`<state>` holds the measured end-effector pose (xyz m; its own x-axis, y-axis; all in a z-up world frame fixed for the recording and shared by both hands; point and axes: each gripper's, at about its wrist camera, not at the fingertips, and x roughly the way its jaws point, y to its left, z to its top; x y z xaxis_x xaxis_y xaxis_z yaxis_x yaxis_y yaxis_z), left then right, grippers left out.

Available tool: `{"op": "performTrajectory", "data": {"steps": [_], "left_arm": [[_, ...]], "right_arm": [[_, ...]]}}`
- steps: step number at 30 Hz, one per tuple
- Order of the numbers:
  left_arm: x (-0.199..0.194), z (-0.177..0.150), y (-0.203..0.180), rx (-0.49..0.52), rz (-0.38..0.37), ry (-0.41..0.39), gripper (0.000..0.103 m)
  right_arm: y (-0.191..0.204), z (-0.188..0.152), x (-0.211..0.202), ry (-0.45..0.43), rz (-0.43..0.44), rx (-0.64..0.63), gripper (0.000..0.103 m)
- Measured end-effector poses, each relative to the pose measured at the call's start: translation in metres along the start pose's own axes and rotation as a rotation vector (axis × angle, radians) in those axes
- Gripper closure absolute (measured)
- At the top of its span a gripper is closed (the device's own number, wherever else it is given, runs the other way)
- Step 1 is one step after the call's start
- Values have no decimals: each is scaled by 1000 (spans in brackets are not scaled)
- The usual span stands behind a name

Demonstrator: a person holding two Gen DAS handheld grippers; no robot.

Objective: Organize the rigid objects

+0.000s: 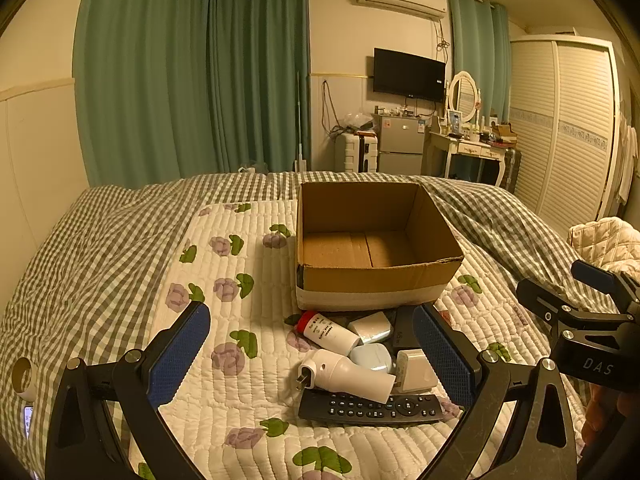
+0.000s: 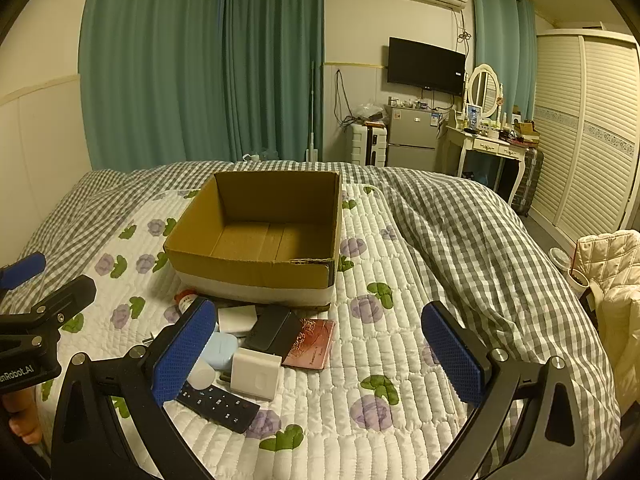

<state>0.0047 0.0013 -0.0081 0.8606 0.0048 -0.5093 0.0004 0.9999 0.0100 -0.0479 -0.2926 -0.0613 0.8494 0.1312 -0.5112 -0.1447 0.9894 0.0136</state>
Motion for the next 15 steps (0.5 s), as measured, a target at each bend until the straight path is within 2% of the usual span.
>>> {"op": "performTrajectory", "data": {"steps": [15], "left_arm": [[0,0,0,0,0,0,0]], "right_arm": [[0,0,2,8,6,4,0]]}}
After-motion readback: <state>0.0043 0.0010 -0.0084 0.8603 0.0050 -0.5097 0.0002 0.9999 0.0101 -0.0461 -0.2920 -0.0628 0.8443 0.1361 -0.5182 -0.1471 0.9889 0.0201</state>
